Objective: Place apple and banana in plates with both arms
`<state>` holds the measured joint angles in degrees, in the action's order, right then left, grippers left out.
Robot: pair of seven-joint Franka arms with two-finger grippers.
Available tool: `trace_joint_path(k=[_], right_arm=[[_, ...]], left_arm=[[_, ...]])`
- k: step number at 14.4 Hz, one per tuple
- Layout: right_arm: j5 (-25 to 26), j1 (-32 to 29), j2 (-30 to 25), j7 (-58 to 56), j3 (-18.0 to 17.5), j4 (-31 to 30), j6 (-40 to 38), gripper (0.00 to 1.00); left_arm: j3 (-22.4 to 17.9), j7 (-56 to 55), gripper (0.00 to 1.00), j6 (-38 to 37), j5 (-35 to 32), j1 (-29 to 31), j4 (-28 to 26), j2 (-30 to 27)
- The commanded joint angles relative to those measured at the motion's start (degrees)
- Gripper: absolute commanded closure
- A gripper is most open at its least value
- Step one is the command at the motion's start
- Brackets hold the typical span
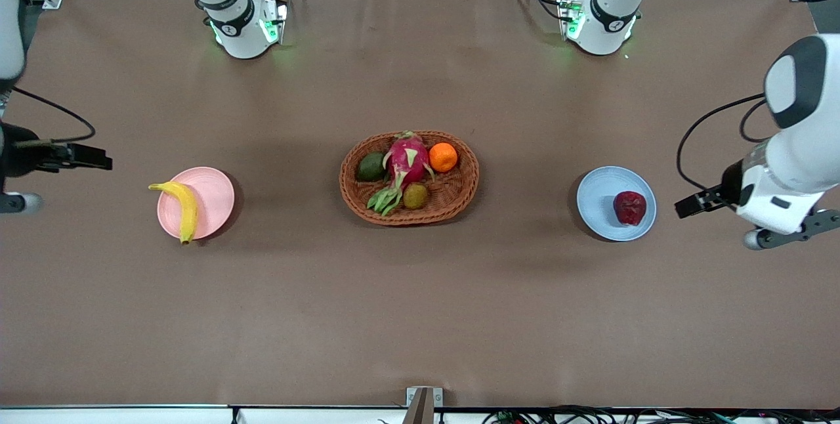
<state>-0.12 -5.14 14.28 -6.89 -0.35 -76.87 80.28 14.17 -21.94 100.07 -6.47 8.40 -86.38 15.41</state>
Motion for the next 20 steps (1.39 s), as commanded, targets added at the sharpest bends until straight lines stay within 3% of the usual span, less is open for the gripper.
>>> trace_joint_path(k=[1,5,7,11,13,15,20], right_arm=[[-1.29,-0.4,-3.46,2.14,-0.44,-0.91,0.14,0.0],[-0.85,-0.14,-3.56,1.26,-0.18,4.62,0.23,0.0],[-0.94,0.04,-3.47,2.4,0.0,4.45,2.67,0.0],[-1.2,1.44,-8.99,6.44,0.35,-1.5,6.1,0.0],[-3.82,2.14,-12.33,6.27,3.06,-6.95,11.98,0.0],[-3.85,4.34,-12.96,5.4,5.53,-8.03,12.27,0.0],[-0.15,4.69,-13.84,5.31,5.01,-8.46,10.6,0.0]], left_arm=[[0.59,1.28,0.0,-3.55,-0.29,0.21,1.04,-4.93],[0.94,7.85,0.0,-8.65,-0.03,0.13,1.04,-9.52],[0.16,12.42,0.0,-9.45,1.63,-0.22,1.04,-11.44],[-3.96,15.52,0.0,-12.6,3.22,-4.16,-0.98,-14.97],[-6.26,15.52,0.0,-13.14,3.31,-6.46,-1.16,-15.76],[-6.09,15.52,0.0,-13.14,4.88,-6.46,-2.56,-17.07],[-5.39,15.17,0.0,-13.14,6.48,-6.38,-3.09,-17.08]])
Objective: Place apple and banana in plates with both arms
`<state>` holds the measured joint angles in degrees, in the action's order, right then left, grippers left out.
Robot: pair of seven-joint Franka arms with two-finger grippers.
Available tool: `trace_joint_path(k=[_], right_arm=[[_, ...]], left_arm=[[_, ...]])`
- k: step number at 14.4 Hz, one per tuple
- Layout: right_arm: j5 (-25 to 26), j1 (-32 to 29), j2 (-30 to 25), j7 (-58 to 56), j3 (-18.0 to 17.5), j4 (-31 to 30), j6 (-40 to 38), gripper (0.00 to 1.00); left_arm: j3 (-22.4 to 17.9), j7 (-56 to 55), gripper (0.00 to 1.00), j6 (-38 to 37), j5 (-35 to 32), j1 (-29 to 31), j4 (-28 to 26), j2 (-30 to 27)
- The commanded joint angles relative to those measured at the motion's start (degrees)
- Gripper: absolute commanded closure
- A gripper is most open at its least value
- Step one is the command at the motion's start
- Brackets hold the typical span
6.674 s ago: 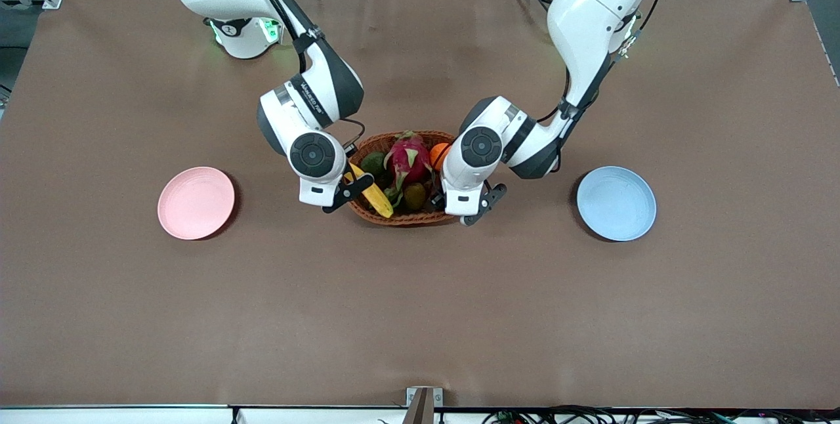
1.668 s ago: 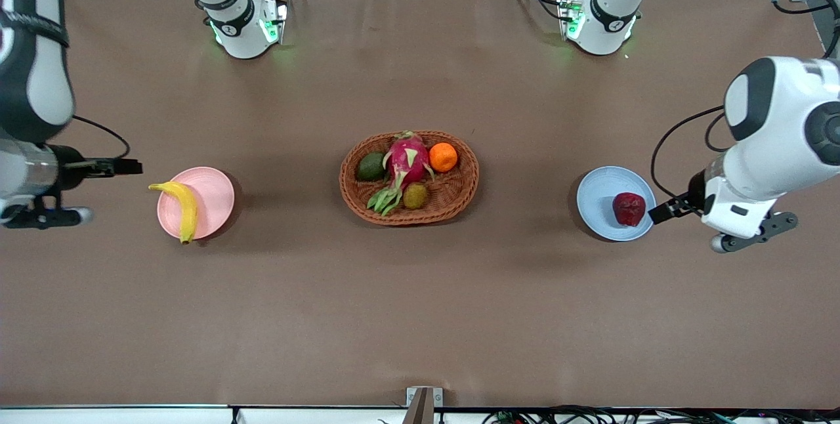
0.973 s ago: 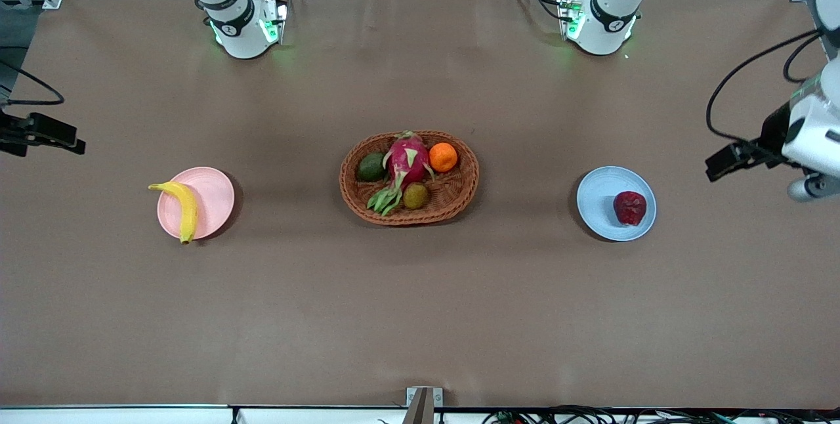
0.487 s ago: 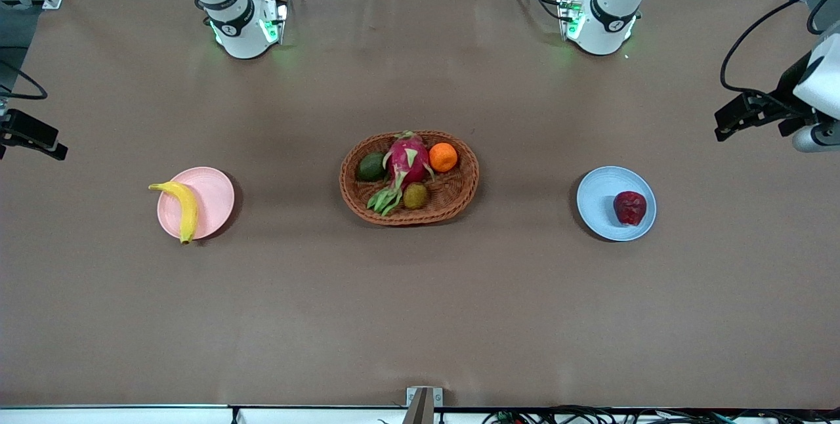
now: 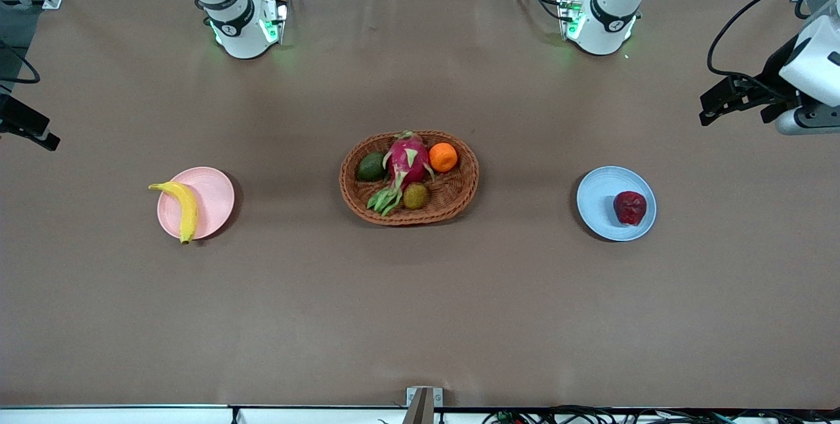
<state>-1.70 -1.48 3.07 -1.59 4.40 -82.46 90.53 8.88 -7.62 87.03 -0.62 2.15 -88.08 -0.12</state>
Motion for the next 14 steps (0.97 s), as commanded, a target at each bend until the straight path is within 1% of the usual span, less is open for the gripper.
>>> trace_joint_path(k=[1,5,10,12,14], right_arm=[[1.52,1.3,-2.98,0.1,0.26,-3.76,0.44,0.0],[1.43,1.39,-4.56,0.01,0.26,-7.45,1.84,0.0],[1.69,1.21,-4.92,-0.25,0.35,-7.72,1.93,0.0],[2.75,1.3,-5.61,-0.6,0.35,-8.59,2.55,0.0],[2.75,1.21,-8.59,-0.6,0.35,-12.97,4.65,0.0]], left_arm=[[-0.01,0.94,0.0,-0.11,0.71,-0.04,-1.39,-1.63],[-0.1,0.94,0.0,-0.11,0.62,-0.13,-1.31,-1.63],[-0.1,0.59,0.0,-0.02,0.53,-0.13,-1.22,-1.55],[-0.1,0.41,0.0,-0.02,0.53,-0.13,-1.22,-1.55],[-0.1,0.41,0.0,0.07,0.53,-0.13,-1.13,-1.55]])
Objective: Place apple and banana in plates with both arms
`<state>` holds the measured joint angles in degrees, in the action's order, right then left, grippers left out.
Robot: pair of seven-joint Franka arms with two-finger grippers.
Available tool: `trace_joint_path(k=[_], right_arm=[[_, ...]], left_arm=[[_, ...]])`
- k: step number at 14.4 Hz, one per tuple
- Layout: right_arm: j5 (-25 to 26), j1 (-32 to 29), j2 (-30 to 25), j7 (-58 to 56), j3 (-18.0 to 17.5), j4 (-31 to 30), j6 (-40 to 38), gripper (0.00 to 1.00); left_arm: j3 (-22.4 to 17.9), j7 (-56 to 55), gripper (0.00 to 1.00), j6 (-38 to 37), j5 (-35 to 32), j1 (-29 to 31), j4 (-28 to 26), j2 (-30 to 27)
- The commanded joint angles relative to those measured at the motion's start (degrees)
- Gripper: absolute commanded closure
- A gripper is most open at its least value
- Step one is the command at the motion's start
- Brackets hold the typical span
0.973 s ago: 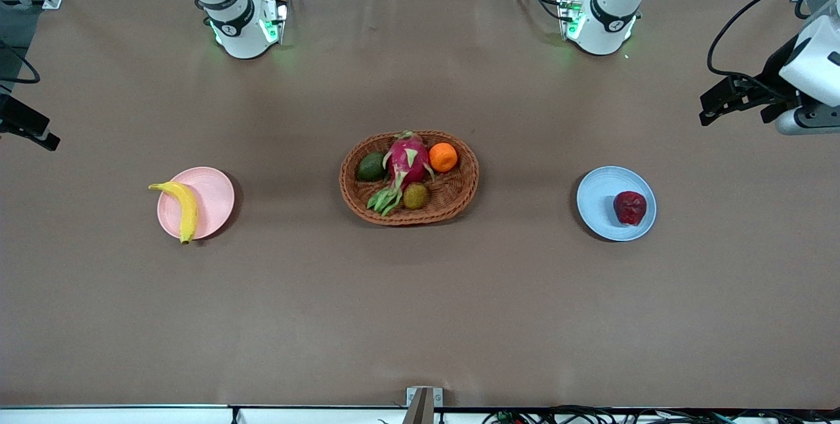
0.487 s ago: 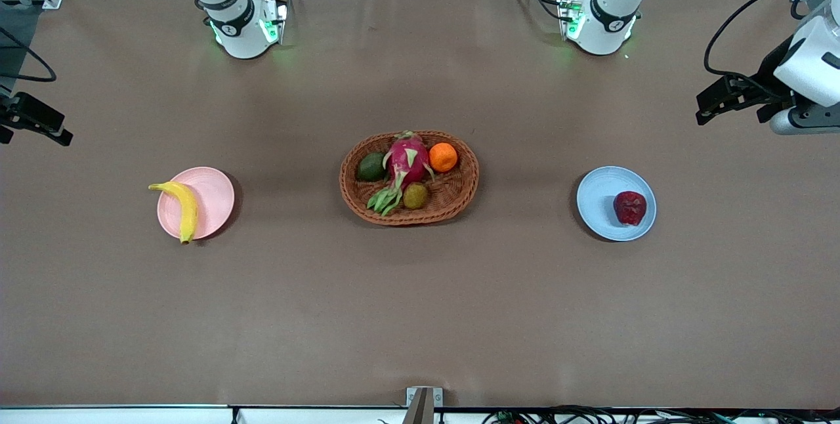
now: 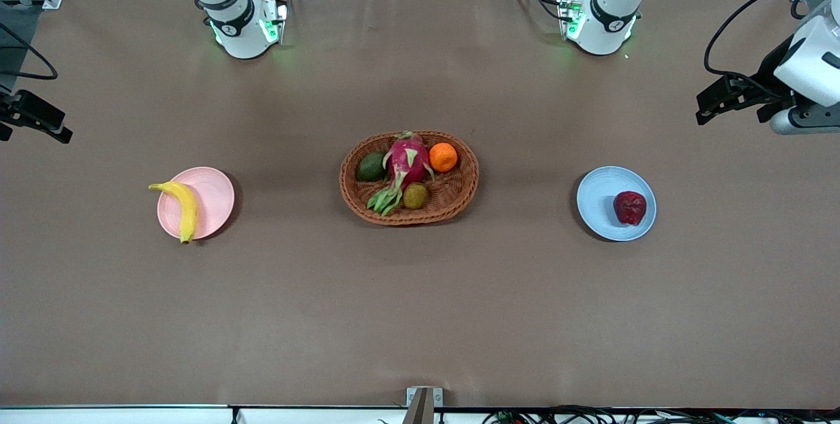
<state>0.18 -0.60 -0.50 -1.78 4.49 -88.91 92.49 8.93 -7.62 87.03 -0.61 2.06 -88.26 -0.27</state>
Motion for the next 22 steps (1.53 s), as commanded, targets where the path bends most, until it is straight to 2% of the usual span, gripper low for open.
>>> trace_joint_path(k=[1,3,22], right_arm=[[0.88,0.34,-6.6,-0.33,0.26,-8.62,3.13,0.0],[0.87,0.25,-8.54,-0.33,0.26,-11.01,3.92,0.0],[0.88,-0.01,-8.46,-0.77,0.52,-11.02,2.87,0.0]], left_arm=[[-0.14,0.41,0.0,0.07,0.53,-0.04,-0.95,-1.4],[-0.14,0.15,0.0,-0.02,0.53,-0.04,-1.03,-1.4],[-0.14,0.32,0.0,-0.11,0.26,-0.13,0.63,-0.7]])
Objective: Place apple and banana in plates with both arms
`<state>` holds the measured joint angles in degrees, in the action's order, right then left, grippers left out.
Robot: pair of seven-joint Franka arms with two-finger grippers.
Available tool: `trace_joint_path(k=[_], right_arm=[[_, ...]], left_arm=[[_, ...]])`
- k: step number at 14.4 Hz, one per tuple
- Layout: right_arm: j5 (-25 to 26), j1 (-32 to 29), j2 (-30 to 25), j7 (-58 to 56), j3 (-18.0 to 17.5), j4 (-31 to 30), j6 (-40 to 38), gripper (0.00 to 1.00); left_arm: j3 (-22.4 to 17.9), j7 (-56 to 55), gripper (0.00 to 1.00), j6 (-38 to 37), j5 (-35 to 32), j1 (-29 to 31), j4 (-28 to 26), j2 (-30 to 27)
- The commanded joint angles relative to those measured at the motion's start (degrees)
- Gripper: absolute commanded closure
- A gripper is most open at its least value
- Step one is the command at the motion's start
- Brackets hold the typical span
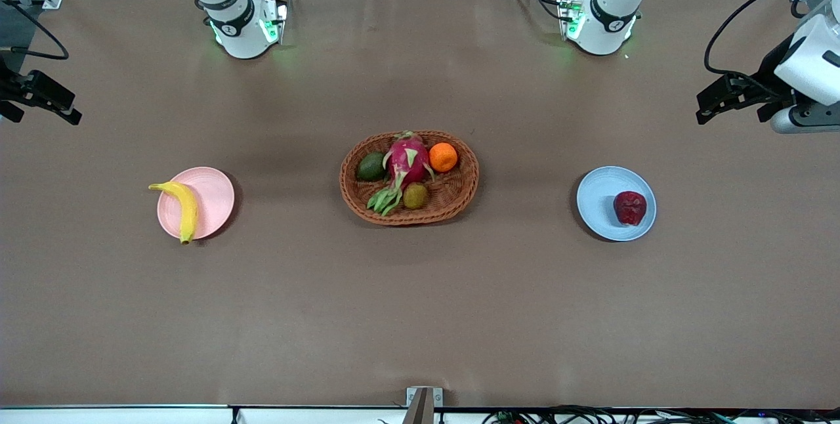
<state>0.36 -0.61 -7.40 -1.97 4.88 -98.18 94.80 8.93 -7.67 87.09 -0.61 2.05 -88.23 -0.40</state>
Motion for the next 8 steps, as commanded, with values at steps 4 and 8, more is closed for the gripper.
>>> trace_joint_path(k=[4,8], right_arm=[[0.7,-0.1,-1.56,-0.58,0.13,-1.75,0.48,0.0],[0.7,-0.1,-1.56,-0.58,0.13,-1.66,0.48,0.0]], left_arm=[[-0.15,0.03,0.0,-0.17,0.26,-0.12,0.78,-0.39],[-0.15,0.02,0.0,-0.17,0.17,-0.12,0.78,-0.39]])
